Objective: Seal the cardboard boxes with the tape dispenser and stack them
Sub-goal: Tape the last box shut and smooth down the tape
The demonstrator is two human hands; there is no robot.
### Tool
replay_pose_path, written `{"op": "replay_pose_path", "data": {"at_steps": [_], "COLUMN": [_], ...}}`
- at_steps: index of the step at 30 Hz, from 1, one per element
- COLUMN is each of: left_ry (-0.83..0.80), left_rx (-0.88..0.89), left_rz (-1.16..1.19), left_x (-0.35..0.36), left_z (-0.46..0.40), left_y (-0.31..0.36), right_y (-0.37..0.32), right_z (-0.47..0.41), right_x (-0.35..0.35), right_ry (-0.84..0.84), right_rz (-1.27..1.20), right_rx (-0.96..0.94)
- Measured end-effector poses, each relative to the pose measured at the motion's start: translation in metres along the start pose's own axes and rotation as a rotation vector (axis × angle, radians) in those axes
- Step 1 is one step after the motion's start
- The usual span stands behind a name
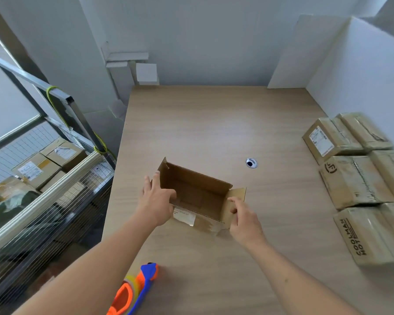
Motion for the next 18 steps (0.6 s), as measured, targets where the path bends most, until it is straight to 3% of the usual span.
{"op": "replay_pose_path", "data": {"at_steps": [7,14,18], "left_ry": [-0.079,-0.045,-0.067], "left_rx": [0.003,0.071,0.164], "left_rz": [-0.092,-0.102,0.018], "left_x": [0.020,0.036,0.050], "left_z": [0.051,0.068,0.064], "left_y": [0.037,0.047,0.038], "right_y": [0.034,0.023,0.015], "right_z": [0.028,0.010,-0.002], "right_x": [-0.029,-0.034,-0.028], "right_ry": [-0.155,-0.190,-0.160], "right_rz": [0.098,0.254,0.236], "right_rx": [0.144,0.232,0.223]}}
Point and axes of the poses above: each hand's wrist, its own z-axis away from the middle knuckle, its own x-axis out of the palm, y = z × x, the point moved 5 cm from there along -z, towards the middle knuckle, and after that the axes turned 3 degrees about -y, right-handed, at the moved point
